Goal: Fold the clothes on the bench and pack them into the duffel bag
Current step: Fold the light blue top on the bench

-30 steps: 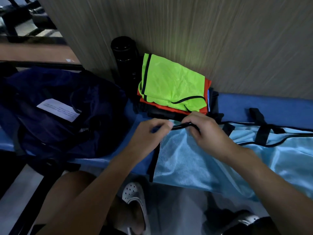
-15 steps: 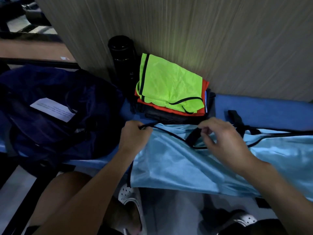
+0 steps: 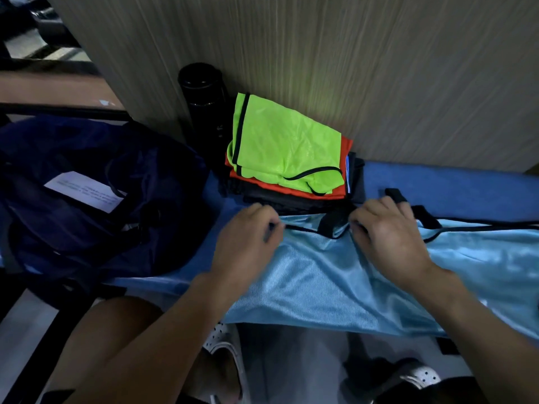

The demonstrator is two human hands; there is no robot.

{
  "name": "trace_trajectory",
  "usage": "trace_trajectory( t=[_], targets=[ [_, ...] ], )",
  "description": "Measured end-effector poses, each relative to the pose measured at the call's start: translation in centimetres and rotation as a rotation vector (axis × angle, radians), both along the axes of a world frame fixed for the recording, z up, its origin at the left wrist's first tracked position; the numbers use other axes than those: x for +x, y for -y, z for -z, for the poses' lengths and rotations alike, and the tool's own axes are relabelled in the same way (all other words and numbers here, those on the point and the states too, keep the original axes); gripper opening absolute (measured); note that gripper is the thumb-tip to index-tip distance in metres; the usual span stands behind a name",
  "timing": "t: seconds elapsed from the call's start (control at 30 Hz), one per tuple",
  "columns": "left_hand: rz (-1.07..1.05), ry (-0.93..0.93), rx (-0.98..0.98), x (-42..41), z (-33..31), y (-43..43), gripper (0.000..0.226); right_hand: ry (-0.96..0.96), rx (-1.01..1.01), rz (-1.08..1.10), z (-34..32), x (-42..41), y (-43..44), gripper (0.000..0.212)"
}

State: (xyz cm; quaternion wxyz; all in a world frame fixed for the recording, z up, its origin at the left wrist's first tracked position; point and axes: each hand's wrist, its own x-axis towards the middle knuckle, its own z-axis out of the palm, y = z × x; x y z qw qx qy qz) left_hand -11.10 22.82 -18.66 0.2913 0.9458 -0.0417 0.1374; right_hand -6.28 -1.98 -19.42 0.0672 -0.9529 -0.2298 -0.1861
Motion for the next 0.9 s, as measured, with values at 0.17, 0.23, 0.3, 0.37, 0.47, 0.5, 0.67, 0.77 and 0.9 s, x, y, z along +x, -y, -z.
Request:
trace_trajectory(
  t=[0.17,0.23,0.3,0.37,0.47,0.5,0.67,0.77,0.9],
  targets=[
    [0.247,-0.135,0.299,-0.4,2.3,1.1,0.037,0.006,-0.024,0.185,0.1,0.8,-0.4,0.008],
    [0.220,-0.184,0.377,-0.5,2.8,0.8,0.052,-0.002,-0.016,0.148,0.0,-0.2,-0.4,0.009],
    [0.221,-0.251,0.426,-0.5,3.2,0.6,0.059,-0.017,-0.048,0.091,0.1,-1.5,-0.1,0.009],
    [0.230,-0.343,0.467,-0.6,3.4,0.6,0.063,-0.091,-0.174,0.085,0.7,-2.5,0.4,0.028],
    [0.195,-0.388,0.493,-0.8,3.2,0.9,0.070,-0.174,-0.322,0.163,1.3,-2.8,1.1,0.048],
    [0.170,-0.350,0.501,-0.8,2.8,1.2,0.072,-0.189,-0.334,0.191,1.3,-2.8,1.1,0.050],
    [0.263,-0.021,0.416,-1.2,2.3,2.7,0.053,-0.325,-0.312,0.204,2.4,-3.4,1.2,0.060],
    [0.303,-0.109,0.495,-1.0,3.7,3.0,0.056,-0.372,-0.277,0.192,3.7,-3.3,1.6,0.073],
    [0.292,-0.248,0.557,-0.9,4.5,2.7,0.065,-0.368,-0.277,0.193,3.9,-3.3,1.8,0.076]
  ],
)
